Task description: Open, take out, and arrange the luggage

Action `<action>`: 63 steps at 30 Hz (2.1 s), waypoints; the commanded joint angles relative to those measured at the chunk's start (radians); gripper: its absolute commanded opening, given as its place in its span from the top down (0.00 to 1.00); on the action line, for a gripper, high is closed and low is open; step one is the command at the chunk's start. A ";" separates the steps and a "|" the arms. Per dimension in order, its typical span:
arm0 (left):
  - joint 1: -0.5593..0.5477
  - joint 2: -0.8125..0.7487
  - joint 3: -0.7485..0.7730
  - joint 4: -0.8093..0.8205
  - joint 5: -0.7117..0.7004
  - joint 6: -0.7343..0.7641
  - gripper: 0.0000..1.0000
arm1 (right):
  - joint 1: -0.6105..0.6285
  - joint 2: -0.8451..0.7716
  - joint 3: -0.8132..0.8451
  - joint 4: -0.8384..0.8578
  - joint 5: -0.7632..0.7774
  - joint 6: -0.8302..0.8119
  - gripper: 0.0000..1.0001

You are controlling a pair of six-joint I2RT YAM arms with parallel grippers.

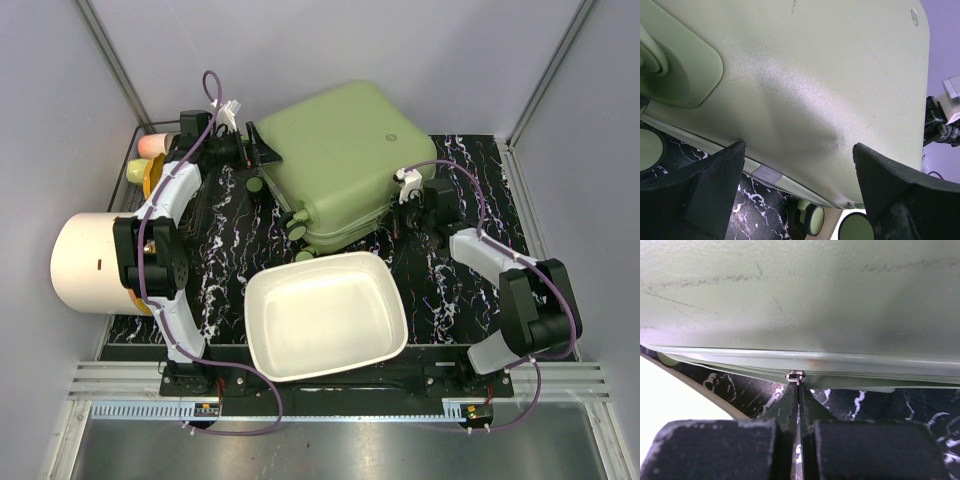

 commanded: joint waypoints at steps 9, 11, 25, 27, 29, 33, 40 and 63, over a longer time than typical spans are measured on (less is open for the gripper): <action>0.040 0.026 0.138 -0.108 -0.033 0.128 0.06 | -0.081 -0.033 0.042 0.045 0.339 -0.294 1.00; 0.037 -0.009 0.161 -0.178 0.005 0.250 0.03 | -0.097 -0.017 0.068 0.038 0.286 -0.278 1.00; -0.276 -0.340 -0.072 -0.574 -0.280 0.740 0.01 | -0.095 0.030 0.113 0.018 0.128 -0.229 1.00; -0.307 -0.326 -0.067 -0.571 -0.313 0.740 0.01 | -0.095 0.027 0.119 0.020 0.132 -0.225 1.00; -0.365 -0.304 -0.069 -0.565 -0.358 0.739 0.01 | -0.094 0.023 0.119 0.021 0.134 -0.225 1.00; -0.430 -0.266 -0.075 -0.548 -0.448 0.710 0.01 | -0.097 0.010 0.111 0.025 0.141 -0.228 1.00; -0.500 -0.215 -0.104 -0.563 -0.473 0.699 0.23 | -0.097 0.000 0.096 0.023 0.148 -0.235 1.00; -0.243 -0.337 -0.181 -0.828 -0.465 1.352 1.00 | -0.116 -0.172 -0.087 0.020 0.293 -0.409 1.00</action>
